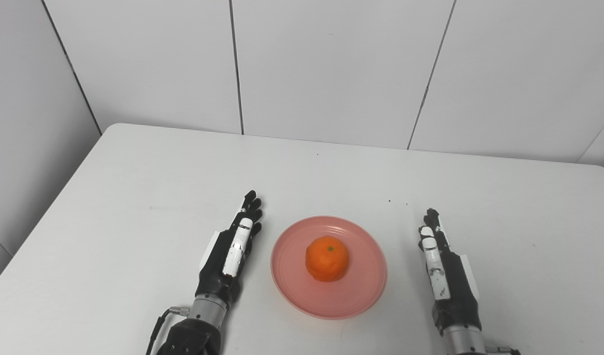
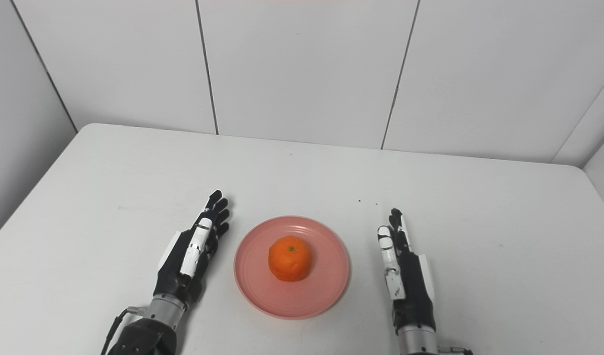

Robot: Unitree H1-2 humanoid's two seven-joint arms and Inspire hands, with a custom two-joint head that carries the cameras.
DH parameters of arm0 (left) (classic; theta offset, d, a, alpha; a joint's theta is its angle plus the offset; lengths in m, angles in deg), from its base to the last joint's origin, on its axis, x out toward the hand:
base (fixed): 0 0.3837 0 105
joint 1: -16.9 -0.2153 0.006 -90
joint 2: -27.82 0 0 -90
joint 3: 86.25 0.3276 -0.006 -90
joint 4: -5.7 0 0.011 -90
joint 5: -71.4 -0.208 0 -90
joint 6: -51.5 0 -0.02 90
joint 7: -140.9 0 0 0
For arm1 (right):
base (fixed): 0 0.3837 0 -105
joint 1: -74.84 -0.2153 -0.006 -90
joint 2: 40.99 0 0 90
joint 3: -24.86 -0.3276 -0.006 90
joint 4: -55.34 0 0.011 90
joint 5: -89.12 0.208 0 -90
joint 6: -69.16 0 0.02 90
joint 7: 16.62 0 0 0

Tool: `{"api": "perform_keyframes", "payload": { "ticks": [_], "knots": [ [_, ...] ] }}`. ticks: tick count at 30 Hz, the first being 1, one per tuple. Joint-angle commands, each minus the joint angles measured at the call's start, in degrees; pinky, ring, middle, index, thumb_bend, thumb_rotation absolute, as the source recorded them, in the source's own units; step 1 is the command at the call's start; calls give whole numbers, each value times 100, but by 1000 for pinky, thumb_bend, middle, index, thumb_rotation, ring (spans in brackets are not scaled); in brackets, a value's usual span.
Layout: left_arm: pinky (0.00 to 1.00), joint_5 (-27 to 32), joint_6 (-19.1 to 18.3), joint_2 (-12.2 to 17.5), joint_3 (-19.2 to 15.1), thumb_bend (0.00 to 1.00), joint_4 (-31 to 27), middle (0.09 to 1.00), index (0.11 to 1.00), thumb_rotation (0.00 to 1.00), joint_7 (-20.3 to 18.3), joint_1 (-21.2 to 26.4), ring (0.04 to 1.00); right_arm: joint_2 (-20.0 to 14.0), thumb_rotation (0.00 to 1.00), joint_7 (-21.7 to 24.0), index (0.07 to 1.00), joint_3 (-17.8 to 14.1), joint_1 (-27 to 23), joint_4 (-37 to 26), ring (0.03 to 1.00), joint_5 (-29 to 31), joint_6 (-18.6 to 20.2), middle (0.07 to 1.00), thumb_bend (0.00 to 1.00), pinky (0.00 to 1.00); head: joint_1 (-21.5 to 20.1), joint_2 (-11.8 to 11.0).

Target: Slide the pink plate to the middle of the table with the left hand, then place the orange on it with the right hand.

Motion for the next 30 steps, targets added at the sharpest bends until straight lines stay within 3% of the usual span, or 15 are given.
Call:
{"api": "perform_keyframes", "payload": {
  "ticks": [1, 17, 30],
  "knots": [
    [1000, -86, 355, -7, 32, 398, -71, 1000, 1000, 1000, -17, 49, 1000, 36, 1000, -52, 1000, 40, -6, -84, 990, 35, -341, 1000, 189, 992, 12, -6],
    [1000, -438, 652, -28, 106, 409, -25, 1000, 1000, 1000, 92, -8, 1000, 51, 1000, -150, 982, 114, 43, -122, 968, 16, -304, 988, 169, 947, 23, 27],
    [998, -558, 567, -45, 119, 425, -87, 1000, 998, 1000, 130, -26, 994, 28, 1000, -157, 987, 85, -5, -88, 968, 62, -351, 988, 182, 956, -7, 51]
  ]
}}
